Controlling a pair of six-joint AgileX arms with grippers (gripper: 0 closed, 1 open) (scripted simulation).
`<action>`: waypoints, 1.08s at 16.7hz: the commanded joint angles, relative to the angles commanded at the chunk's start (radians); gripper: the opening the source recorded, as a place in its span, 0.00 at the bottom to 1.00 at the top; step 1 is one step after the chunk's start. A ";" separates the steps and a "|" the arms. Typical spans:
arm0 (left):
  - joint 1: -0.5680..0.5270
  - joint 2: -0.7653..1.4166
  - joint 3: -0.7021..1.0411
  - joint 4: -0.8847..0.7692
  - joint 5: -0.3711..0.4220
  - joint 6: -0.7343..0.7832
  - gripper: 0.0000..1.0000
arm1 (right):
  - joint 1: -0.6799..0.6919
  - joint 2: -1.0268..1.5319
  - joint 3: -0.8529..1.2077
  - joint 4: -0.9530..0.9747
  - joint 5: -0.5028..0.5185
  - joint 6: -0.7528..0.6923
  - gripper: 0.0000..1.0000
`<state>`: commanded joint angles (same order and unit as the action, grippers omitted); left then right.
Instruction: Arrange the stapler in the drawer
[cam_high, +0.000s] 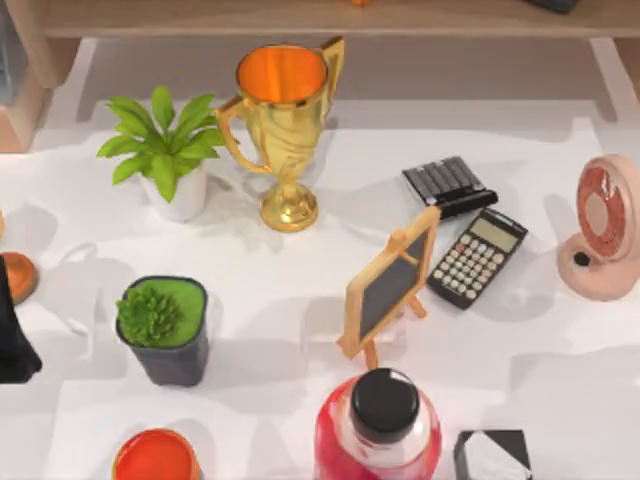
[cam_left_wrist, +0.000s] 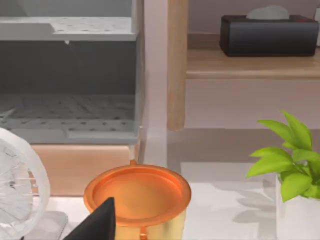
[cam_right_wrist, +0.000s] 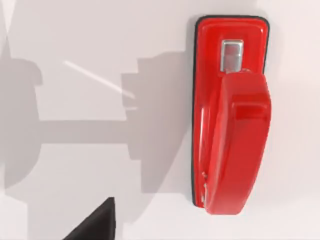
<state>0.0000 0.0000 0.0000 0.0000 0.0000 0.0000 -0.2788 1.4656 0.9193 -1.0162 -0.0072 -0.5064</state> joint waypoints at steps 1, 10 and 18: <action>0.000 0.000 0.000 0.000 0.000 0.000 1.00 | 0.009 0.000 0.003 -0.011 0.004 0.006 1.00; 0.000 0.000 0.000 0.000 0.000 0.000 1.00 | 0.012 0.029 -0.036 0.054 0.005 0.008 1.00; 0.000 0.000 0.000 0.000 0.000 0.000 1.00 | 0.016 0.133 -0.177 0.299 0.005 0.014 1.00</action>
<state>0.0000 0.0000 0.0000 0.0000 0.0000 0.0000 -0.2627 1.5983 0.7427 -0.7168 -0.0024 -0.4922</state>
